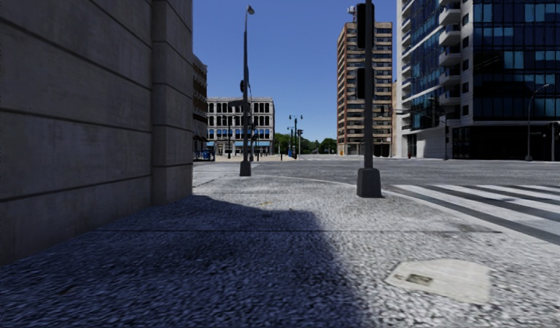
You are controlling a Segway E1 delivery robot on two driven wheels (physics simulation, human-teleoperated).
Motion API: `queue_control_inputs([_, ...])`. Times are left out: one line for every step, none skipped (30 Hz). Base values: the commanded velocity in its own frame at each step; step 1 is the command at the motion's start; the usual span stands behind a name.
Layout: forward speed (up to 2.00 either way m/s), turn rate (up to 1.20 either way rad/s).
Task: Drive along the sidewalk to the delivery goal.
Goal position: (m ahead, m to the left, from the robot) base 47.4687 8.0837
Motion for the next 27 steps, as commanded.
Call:
queue_control_inputs([2.00,0.00])
queue_control_inputs([2.00,0.00])
queue_control_inputs([2.00,0.00])
queue_control_inputs([2.00,0.00])
queue_control_inputs([2.00,0.00])
queue_control_inputs([2.00,0.00])
queue_control_inputs([2.00,0.00])
queue_control_inputs([2.00,0.00])
queue_control_inputs([2.00,0.00])
queue_control_inputs([2.00,0.00])
queue_control_inputs([2.00,0.00])
queue_control_inputs([2.00,0.00])
queue_control_inputs([2.00,0.00])
queue_control_inputs([2.00,0.00])
queue_control_inputs([2.00,0.00])
queue_control_inputs([2.00,0.00])
queue_control_inputs([2.00,0.00])
queue_control_inputs([2.00,0.00])
queue_control_inputs([2.00,0.00])
queue_control_inputs([2.00,0.00])
queue_control_inputs([2.00,0.00])
queue_control_inputs([2.00,0.00])
queue_control_inputs([2.00,0.00])
queue_control_inputs([2.00,0.00])
queue_control_inputs([2.00,0.00])
queue_control_inputs([2.00,0.00])
queue_control_inputs([2.00,0.00])
